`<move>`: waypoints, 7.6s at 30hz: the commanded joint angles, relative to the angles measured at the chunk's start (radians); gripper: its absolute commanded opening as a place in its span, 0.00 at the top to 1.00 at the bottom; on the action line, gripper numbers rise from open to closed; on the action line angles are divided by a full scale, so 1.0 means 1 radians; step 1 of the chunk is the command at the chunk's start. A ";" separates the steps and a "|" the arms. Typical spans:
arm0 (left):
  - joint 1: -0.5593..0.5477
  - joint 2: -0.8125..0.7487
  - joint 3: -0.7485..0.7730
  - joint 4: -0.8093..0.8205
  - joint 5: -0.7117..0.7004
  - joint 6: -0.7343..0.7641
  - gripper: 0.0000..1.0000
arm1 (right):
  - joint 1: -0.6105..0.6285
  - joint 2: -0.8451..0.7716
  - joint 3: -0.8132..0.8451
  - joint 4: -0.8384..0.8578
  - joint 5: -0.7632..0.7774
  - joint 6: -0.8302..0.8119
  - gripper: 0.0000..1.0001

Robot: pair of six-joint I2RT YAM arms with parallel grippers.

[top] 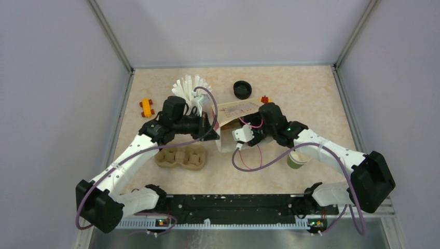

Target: Pack the takeout coffee

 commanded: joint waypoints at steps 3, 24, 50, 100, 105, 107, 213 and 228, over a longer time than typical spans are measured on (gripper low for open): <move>-0.004 0.009 0.049 0.016 0.015 -0.005 1.00 | -0.013 -0.007 -0.006 -0.014 -0.048 -0.038 0.39; -0.004 0.003 0.041 0.018 0.027 -0.009 1.00 | -0.013 -0.030 -0.015 -0.034 -0.013 -0.049 0.39; -0.004 0.023 0.041 0.019 0.043 -0.047 1.00 | -0.065 0.019 -0.082 0.088 0.001 -0.043 0.37; -0.004 0.077 0.103 0.042 0.004 -0.074 1.00 | -0.045 -0.068 0.095 -0.134 -0.008 0.082 0.14; -0.004 0.076 0.103 0.041 0.002 -0.076 1.00 | -0.045 -0.077 0.106 -0.143 -0.023 0.092 0.29; -0.004 0.076 0.104 0.040 0.000 -0.072 1.00 | -0.045 -0.084 0.112 -0.151 -0.027 0.094 0.27; 0.001 0.193 0.417 -0.305 -0.003 -0.326 0.77 | -0.052 -0.298 0.409 -0.038 0.294 0.980 0.46; 0.031 0.205 0.687 -0.432 -0.354 -0.134 0.03 | -0.052 -0.223 0.588 -0.257 0.385 1.495 0.10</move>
